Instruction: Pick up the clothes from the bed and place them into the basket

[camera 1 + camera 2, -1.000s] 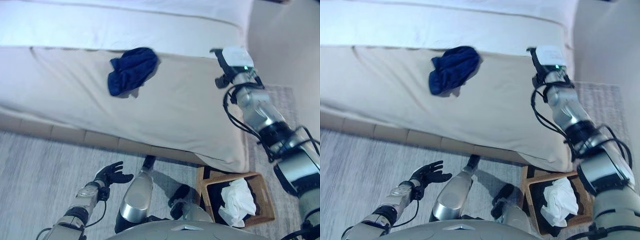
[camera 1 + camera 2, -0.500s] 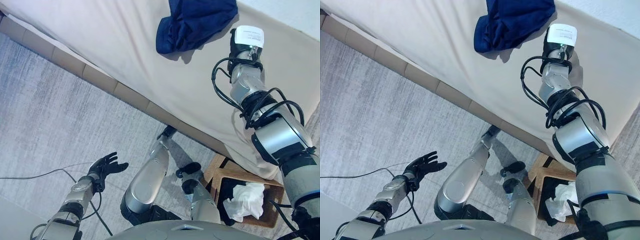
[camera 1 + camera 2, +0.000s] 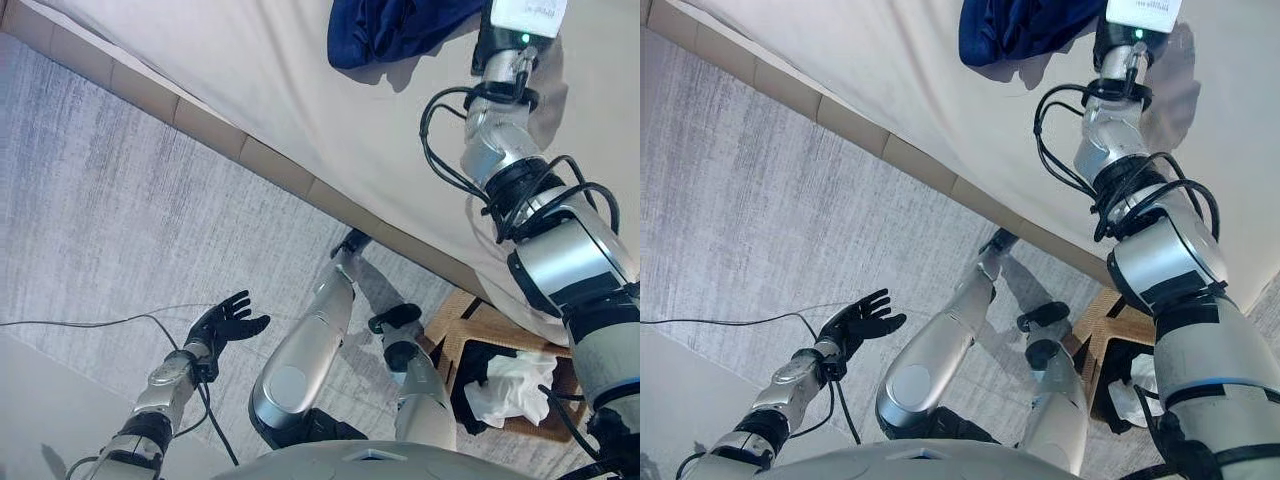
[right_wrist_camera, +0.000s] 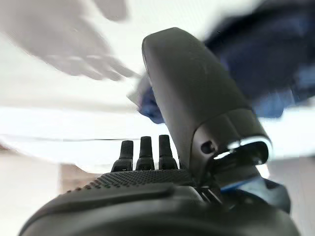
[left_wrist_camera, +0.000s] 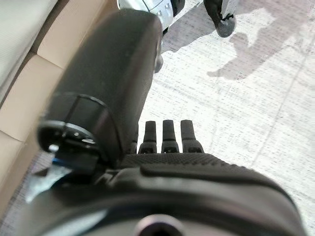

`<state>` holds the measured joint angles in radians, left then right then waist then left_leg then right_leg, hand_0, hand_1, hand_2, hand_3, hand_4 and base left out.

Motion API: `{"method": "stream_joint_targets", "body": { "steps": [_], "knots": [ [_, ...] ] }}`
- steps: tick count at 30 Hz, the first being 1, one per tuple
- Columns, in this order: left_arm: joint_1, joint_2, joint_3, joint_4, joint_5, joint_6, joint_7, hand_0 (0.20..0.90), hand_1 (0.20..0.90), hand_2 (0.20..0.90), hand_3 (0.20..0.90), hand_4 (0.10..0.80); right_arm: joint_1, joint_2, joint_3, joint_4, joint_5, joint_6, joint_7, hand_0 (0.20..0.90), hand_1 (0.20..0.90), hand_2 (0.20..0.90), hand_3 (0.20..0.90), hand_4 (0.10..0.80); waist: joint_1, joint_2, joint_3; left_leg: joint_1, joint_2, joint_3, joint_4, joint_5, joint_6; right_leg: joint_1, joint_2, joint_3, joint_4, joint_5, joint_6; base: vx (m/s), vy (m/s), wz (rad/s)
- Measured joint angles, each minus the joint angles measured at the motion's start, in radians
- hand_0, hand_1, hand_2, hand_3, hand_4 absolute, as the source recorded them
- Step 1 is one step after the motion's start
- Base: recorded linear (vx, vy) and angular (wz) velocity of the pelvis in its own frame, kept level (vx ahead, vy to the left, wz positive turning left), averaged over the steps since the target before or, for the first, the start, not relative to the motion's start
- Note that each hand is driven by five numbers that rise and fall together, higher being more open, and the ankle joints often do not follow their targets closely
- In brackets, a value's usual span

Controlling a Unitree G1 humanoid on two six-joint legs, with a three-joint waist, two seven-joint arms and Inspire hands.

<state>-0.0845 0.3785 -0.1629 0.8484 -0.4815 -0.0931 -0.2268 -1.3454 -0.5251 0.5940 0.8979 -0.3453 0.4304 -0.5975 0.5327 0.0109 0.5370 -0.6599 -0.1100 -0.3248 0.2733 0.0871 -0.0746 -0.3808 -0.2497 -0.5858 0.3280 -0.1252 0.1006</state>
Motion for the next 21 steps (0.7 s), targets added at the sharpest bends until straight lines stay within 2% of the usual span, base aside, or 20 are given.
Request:
{"method": "stream_joint_targets", "body": {
  "steps": [2, 5, 9, 16, 21],
  "knots": [
    [0.0, -0.01, 0.0, 0.003, 0.0, -0.006, -0.001, 0.9, 0.9, 0.9, 0.9, 0.8, 0.0, 0.008, -0.037, -0.007, 0.074, -0.02, -0.009, 0.9, 0.9, 0.9, 0.9, 0.8, 0.001, 0.0, 0.0, 0.008, 0.0, 0.008, 0.0, 0.0, 0.0, 0.004, -0.003, 0.006, 0.001, 0.0, 0.0, 0.039, 0.021, -0.09],
    [0.001, -0.025, 0.001, 0.016, 0.0, -0.023, -0.008, 0.9, 0.9, 0.9, 0.9, 0.8, 0.017, 0.012, -0.048, -0.023, 0.075, -0.062, -0.006, 0.9, 0.9, 0.9, 0.9, 0.8, -0.005, 0.005, 0.003, 0.047, -0.004, 0.03, 0.0, -0.004, -0.003, 0.031, -0.015, 0.027, 0.005, 0.0, 0.0, 0.034, -0.002, -0.14],
    [0.001, -0.025, 0.003, 0.03, 0.0, -0.044, -0.01, 0.9, 0.9, 0.9, 0.9, 0.8, 0.024, 0.01, -0.046, -0.094, -0.088, -0.102, 0.027, 0.9, 0.9, 0.9, 0.9, 0.8, -0.018, 0.009, 0.003, 0.104, -0.001, 0.043, 0.0, -0.019, 0.012, 0.081, -0.016, 0.039, 0.003, -0.001, 0.001, 0.029, -0.048, -0.08],
    [0.005, -0.025, 0.008, 0.034, 0.0, -0.04, -0.024, 0.9, 0.9, 0.9, 0.9, 0.8, -0.012, -0.021, 0.084, -0.111, -0.227, -0.148, 0.187, 0.9, 0.9, 0.9, 0.9, 0.8, -0.004, 0.012, 0.001, 0.144, 0.004, 0.034, -0.004, -0.026, 0.011, 0.125, -0.009, 0.03, -0.001, -0.01, -0.002, 0.05, -0.047, 0.03],
    [0.01, -0.02, 0.047, 0.052, 0.001, -0.018, -0.045, 0.9, 0.9, 0.9, 0.9, 0.8, -0.045, -0.026, 0.168, -0.058, -0.266, -0.148, 0.301, 0.9, 0.9, 0.9, 0.9, 0.8, 0.039, 0.012, 0.001, 0.164, 0.002, 0.02, -0.008, -0.03, 0.008, 0.162, -0.004, 0.002, -0.021, -0.012, 0.002, 0.062, -0.018, 0.11]
  ]
}}
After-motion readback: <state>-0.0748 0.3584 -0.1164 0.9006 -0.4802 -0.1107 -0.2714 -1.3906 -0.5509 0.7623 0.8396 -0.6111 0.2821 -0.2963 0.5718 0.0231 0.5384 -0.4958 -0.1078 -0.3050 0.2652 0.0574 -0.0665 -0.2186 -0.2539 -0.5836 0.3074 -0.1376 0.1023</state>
